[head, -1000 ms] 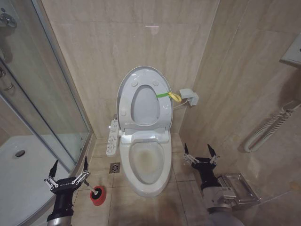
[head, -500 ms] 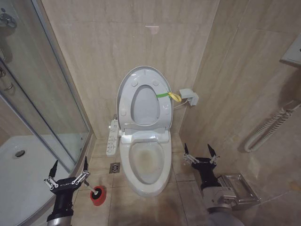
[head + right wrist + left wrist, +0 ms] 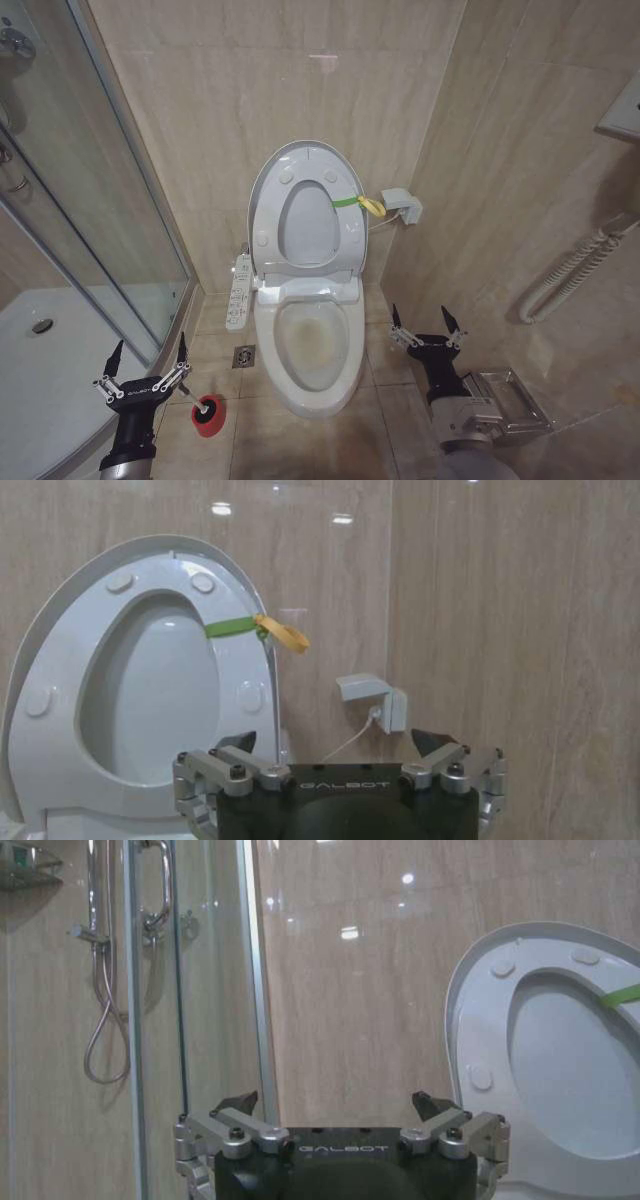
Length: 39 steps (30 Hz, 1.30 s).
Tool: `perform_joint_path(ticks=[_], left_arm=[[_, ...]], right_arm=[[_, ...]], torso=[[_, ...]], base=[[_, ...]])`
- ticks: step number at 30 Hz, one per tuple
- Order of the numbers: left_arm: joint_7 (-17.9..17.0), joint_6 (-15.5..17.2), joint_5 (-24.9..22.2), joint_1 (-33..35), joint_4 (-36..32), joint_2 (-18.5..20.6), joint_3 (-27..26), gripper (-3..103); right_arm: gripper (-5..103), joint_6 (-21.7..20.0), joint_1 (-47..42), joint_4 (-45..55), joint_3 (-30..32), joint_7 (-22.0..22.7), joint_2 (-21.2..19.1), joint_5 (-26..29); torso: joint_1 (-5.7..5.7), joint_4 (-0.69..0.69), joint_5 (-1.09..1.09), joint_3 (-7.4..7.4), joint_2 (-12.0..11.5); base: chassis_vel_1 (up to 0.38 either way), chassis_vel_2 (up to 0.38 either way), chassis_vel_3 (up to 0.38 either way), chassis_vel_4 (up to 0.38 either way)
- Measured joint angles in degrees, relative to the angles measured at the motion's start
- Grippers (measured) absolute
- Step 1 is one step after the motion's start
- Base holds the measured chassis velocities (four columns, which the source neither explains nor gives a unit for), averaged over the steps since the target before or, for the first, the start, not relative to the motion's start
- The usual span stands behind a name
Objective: Open the toilet lid, clean the toilet bowl with a toilet brush, close the toilet lid, and flush.
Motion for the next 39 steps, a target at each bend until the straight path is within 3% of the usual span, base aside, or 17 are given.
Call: perform_joint_path(ticks=[39], left_arm=[[0.00,0.00,-0.03,0.00,-0.01,0.00,0.00,100]], right_arm=[[100,0.00,0.00,0.00,0.00,0.00,0.00,0.00]], torso=[[0.00,0.00,0.01,0.00,0.00]], base=[[0.000,0.000,0.000,0.000]])
